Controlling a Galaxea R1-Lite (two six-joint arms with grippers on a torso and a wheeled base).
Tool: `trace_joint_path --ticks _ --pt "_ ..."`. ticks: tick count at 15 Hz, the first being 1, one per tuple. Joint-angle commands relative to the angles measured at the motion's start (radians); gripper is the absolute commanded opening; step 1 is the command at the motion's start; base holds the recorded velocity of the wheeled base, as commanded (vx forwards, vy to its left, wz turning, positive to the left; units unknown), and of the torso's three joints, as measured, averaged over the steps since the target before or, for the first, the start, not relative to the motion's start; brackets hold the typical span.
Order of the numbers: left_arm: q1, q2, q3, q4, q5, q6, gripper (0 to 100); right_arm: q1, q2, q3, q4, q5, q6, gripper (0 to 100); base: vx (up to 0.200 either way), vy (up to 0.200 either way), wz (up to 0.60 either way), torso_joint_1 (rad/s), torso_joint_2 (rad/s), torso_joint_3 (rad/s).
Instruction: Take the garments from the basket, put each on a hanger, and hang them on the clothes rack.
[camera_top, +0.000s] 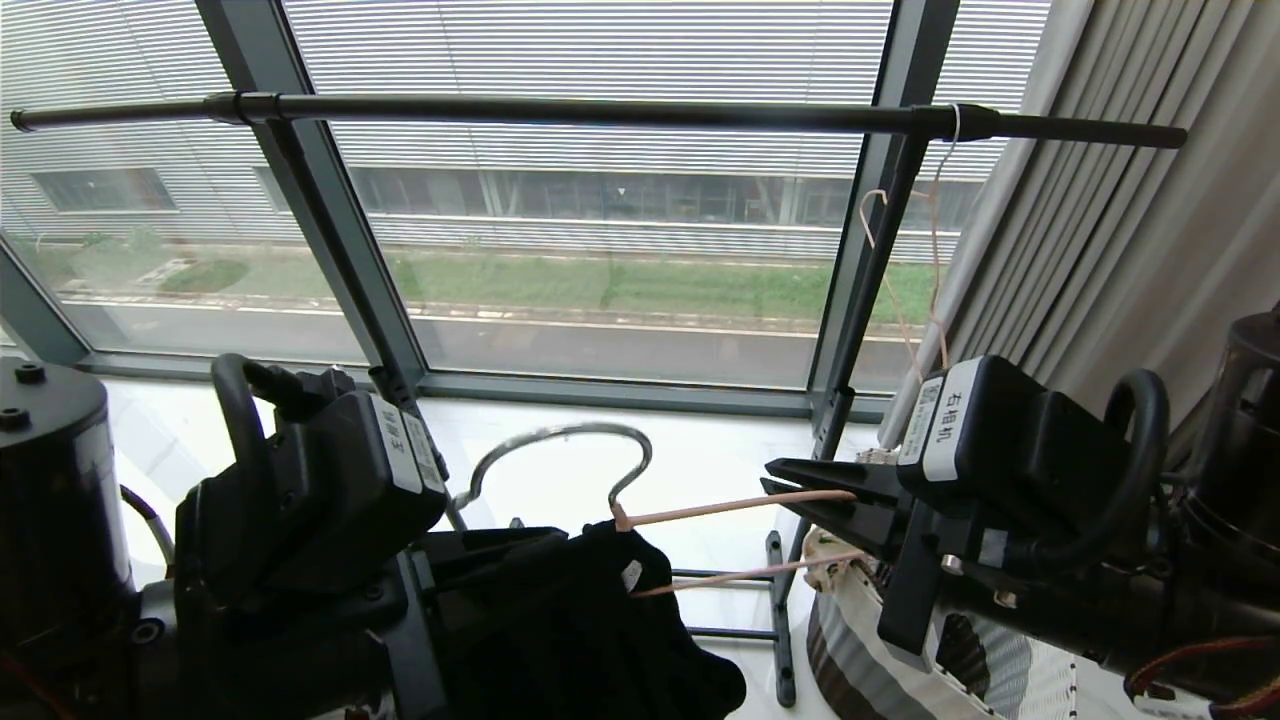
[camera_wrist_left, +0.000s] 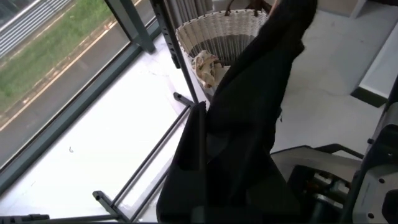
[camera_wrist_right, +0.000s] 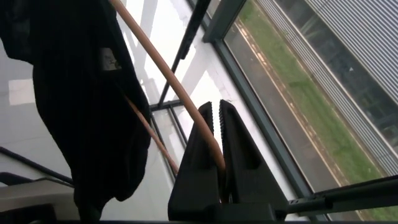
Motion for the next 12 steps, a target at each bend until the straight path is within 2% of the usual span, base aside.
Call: trace_joint_path --ticks 1,5,6,9,10,12 --pt "-0.002 -0.001 0.001 0.006 -0.004 0.001 0 -0.001 -0.006 0.003 -0.005 -0.001 0.001 0 0.000 0.000 0.00 0.000 0.00 0.000" --pt "-0.004 0.001 0.001 0.006 -0.004 -0.028 0 -0.001 -0.008 0.004 -0.003 -0.002 0.002 0 0.000 0.000 0.00 0.000 0.00 0.000" --pt "-0.004 0.002 -0.001 0.006 -0.004 -0.029 0 -0.002 -0.009 0.007 -0.003 -0.007 0.002 100 0.000 0.000 0.00 0.000 0.00 0.000" --pt "-0.001 0.008 0.004 0.006 0.012 -0.029 0 -0.005 -0.019 0.013 -0.003 -0.010 0.002 100 0.000 0.000 0.00 0.000 0.00 0.000" --pt "0.001 0.018 0.009 0.006 0.065 -0.049 0 -0.016 -0.032 0.026 -0.003 -0.019 0.002 100 0.000 0.000 0.00 0.000 0.00 0.000" --pt "0.007 0.036 0.004 0.004 0.099 -0.075 0 -0.018 -0.049 0.056 -0.003 -0.024 0.002 100 0.000 0.000 0.00 0.000 0.00 0.000"
